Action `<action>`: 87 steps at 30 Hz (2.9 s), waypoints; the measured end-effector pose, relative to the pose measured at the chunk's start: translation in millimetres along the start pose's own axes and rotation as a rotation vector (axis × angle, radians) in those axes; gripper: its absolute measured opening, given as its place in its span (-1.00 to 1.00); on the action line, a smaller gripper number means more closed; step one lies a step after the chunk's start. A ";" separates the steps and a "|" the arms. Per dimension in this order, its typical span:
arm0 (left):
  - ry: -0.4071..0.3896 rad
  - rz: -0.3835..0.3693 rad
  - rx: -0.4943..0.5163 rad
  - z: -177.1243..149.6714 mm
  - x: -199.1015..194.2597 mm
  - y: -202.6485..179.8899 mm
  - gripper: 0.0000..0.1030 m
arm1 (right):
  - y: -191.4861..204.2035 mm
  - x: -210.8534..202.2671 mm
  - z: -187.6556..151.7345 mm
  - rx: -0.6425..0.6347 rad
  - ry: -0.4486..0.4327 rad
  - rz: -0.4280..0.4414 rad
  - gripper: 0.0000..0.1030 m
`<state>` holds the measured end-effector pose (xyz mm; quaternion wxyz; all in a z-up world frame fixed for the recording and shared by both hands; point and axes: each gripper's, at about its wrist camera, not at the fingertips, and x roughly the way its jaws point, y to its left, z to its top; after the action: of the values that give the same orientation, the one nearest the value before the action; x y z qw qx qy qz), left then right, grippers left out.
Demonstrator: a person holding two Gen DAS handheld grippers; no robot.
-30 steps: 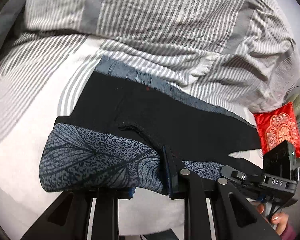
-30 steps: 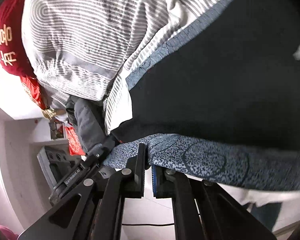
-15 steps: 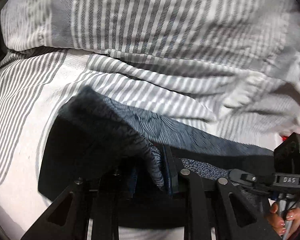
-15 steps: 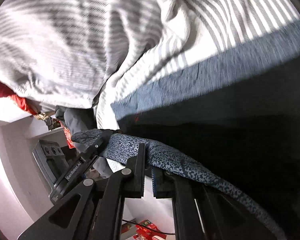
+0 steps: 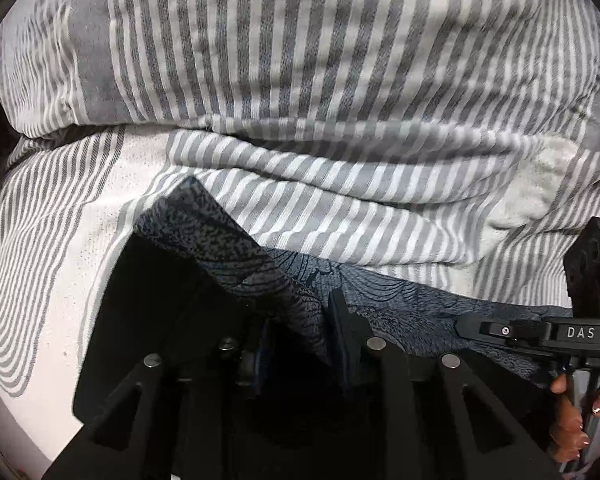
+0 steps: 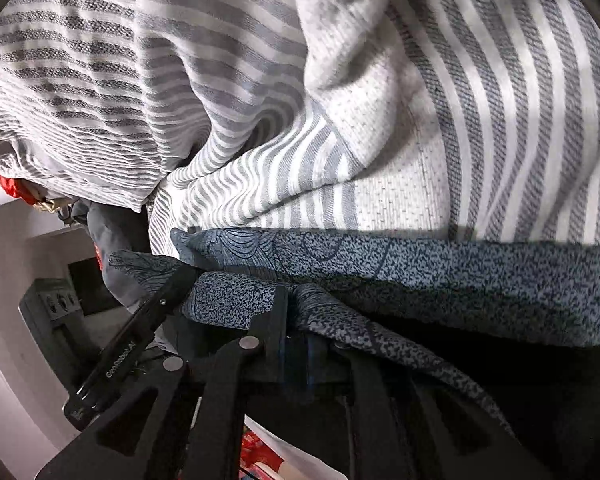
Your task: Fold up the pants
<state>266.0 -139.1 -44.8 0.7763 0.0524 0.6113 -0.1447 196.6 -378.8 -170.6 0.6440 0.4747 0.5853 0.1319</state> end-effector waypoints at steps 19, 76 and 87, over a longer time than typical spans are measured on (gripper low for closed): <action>0.021 0.202 0.079 -25.6 5.2 37.3 0.54 | 43.7 -32.5 -22.3 -0.101 0.007 -0.005 0.54; 0.165 -0.316 0.560 -240.6 -44.7 -250.3 0.54 | -224.7 -226.1 -471.4 0.604 -0.655 -0.306 0.66; 0.195 -0.247 0.508 -251.1 -21.8 -291.0 0.54 | -298.8 -221.7 -462.3 0.553 -0.617 -0.046 0.11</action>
<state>-57.2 -347.9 -58.0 0.6525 0.1836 0.6290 -0.3806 -387.1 -482.1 -197.3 0.6402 0.6339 0.3886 -0.1933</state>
